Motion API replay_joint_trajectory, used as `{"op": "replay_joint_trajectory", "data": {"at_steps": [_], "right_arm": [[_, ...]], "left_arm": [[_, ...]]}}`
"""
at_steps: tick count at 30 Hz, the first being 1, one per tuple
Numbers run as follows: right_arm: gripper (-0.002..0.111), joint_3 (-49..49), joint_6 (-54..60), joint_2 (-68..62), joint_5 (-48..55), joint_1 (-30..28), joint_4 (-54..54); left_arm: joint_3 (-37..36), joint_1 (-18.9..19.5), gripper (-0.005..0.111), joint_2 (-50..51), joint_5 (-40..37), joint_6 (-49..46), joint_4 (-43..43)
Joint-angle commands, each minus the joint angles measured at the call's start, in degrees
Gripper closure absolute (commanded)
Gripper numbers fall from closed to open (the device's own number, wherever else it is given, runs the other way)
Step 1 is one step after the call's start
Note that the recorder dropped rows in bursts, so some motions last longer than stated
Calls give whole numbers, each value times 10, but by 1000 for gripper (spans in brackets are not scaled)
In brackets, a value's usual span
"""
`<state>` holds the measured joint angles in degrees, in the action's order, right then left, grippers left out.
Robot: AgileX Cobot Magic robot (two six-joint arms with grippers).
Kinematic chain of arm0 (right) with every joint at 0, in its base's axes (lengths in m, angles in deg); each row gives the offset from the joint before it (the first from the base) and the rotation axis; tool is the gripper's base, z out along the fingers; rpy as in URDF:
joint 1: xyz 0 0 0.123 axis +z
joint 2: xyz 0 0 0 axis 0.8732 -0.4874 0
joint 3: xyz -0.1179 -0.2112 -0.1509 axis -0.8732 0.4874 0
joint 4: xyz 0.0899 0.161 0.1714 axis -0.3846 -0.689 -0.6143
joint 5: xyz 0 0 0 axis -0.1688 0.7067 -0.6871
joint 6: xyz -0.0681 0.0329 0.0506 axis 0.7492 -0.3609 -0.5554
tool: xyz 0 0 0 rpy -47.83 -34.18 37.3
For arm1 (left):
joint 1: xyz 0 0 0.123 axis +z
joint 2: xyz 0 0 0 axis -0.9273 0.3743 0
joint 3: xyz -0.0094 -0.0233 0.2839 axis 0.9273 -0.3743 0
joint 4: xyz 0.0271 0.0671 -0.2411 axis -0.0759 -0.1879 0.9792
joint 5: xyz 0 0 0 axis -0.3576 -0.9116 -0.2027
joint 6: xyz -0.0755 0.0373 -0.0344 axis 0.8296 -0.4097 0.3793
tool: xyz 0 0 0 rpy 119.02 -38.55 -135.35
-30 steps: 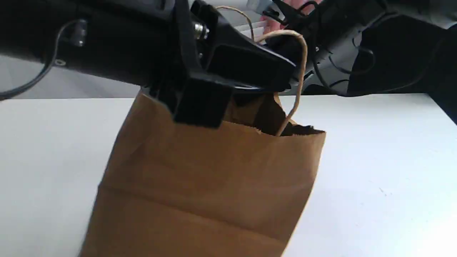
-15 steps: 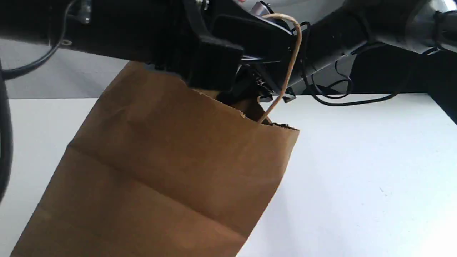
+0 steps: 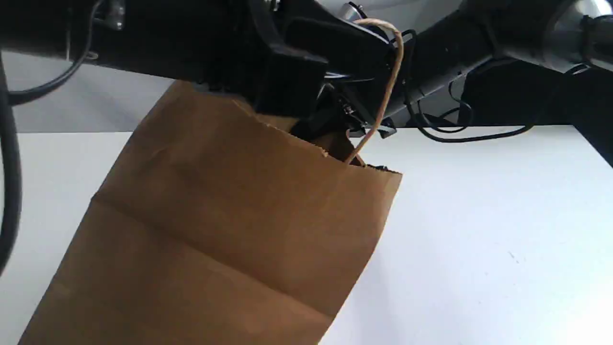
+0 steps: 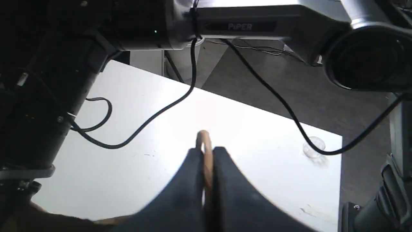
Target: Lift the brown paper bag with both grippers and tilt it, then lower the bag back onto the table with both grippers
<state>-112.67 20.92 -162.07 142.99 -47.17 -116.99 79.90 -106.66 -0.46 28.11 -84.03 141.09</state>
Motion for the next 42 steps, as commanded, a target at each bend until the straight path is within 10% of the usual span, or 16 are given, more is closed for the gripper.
{"op": "replay_joint_trajectory", "data": {"at_steps": [1,42], "right_arm": [[108,-3,0,1,-6,-5,-7],[105,-3,-45,119,-6,30,201]], "left_arm": [[5,1,107,-7,-1,10,1],[-110,1,100,-21,47,112,-103]]}}
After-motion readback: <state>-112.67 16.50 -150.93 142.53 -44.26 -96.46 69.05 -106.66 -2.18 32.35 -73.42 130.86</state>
